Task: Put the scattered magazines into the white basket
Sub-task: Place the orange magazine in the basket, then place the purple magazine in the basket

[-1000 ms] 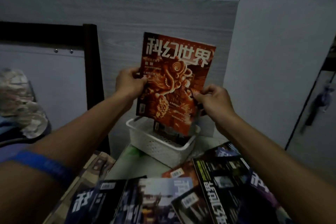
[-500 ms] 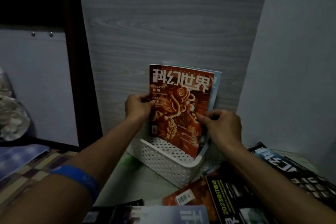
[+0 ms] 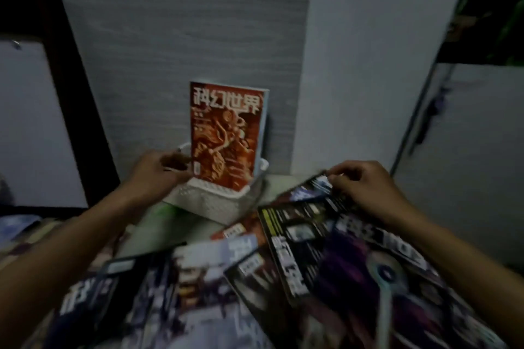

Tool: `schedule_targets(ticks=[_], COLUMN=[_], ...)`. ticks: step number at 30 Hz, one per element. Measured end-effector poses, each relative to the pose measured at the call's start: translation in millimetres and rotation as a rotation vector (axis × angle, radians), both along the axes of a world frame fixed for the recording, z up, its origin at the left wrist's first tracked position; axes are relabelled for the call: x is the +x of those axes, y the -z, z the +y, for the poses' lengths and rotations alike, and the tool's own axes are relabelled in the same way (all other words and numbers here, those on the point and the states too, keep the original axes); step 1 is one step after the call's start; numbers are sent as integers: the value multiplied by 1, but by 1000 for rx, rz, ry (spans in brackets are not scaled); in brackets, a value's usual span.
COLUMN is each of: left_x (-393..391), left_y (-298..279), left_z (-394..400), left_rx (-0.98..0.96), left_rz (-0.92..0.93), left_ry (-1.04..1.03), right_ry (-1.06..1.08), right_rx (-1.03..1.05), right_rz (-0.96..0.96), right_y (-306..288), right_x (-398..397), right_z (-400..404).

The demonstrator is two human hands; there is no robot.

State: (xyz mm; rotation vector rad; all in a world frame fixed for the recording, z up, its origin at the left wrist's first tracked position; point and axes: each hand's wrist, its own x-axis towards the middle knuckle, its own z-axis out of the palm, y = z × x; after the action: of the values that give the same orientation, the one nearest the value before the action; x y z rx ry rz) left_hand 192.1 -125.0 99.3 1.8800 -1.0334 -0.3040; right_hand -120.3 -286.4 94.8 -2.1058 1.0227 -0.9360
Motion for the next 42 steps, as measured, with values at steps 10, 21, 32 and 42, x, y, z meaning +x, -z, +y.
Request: schedule_targets(ticks=[10, 21, 32, 42], left_x=[-171, -232, -123, 47], left_y=[7, 42, -30, -103], left_z=[52, 30, 51, -46], left_rx=[424, 282, -465, -373], left_rz=[-229, 500, 337, 18], left_ry=[606, 304, 272, -94], right_ry=[29, 191, -117, -32], right_rx=[180, 602, 359, 78], right_rz=[638, -65, -496, -502], right_y=[47, 67, -28, -107], right_x=[-169, -149, -39, 149], right_z=[64, 97, 95, 6])
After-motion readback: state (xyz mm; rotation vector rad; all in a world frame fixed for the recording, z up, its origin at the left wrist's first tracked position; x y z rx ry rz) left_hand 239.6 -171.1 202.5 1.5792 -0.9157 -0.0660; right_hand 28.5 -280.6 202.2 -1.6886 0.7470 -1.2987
